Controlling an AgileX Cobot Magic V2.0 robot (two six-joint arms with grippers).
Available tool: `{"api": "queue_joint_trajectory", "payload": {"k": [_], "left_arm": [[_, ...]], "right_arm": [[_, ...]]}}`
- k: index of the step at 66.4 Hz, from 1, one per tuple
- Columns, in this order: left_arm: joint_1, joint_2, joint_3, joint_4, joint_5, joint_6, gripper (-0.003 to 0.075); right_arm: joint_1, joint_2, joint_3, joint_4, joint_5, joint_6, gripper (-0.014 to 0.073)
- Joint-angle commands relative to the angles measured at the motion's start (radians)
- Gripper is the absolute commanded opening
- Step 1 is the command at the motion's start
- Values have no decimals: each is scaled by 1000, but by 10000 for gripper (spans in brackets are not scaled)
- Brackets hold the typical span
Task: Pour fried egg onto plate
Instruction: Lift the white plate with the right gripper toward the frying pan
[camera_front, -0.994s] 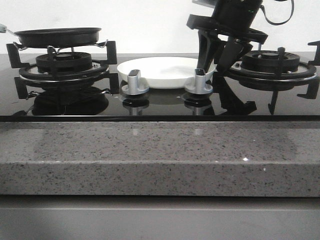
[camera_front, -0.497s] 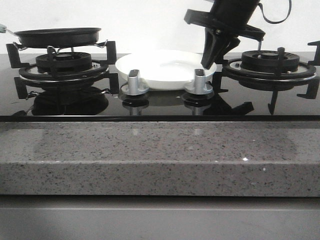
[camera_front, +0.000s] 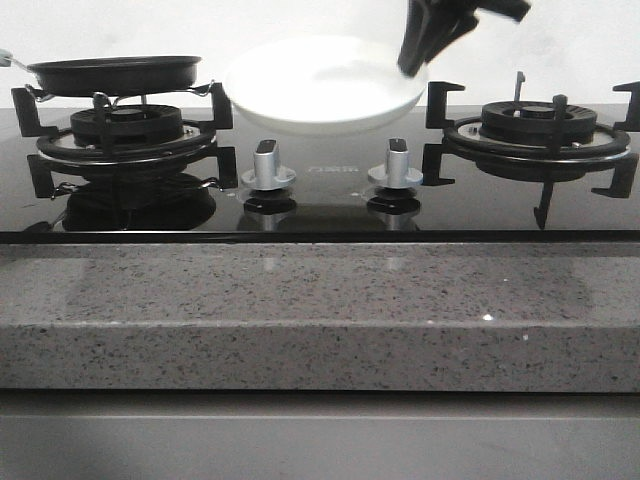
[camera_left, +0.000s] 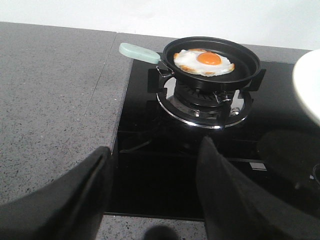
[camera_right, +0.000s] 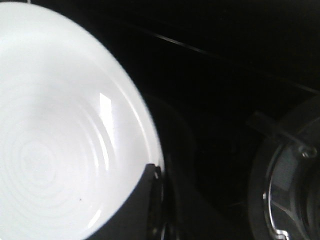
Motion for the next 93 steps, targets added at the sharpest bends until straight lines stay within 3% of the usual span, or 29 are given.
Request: {"api": "queue_joint_trajectory", "payload": {"k": [1, 10, 40, 54, 80, 93], "left_arm": [[-8, 10, -28, -6, -74, -1, 388], [-8, 10, -28, -6, -74, -1, 388], [-8, 10, -28, -6, -74, -1, 388], [-8, 10, -28, -6, -76, -1, 388], [-8, 10, -28, 10, -76, -1, 394], [-8, 11, -32, 77, -79, -1, 580]], "right_arm": [[2, -137, 4, 29, 19, 4, -67], [32, -258, 145, 31, -1, 2, -67], [121, -515, 685, 32, -321, 2, -68], [121, -514, 769, 32, -384, 2, -68], [121, -512, 771, 32, -391, 2, -68], [121, -512, 771, 32, -391, 2, -68]]}}
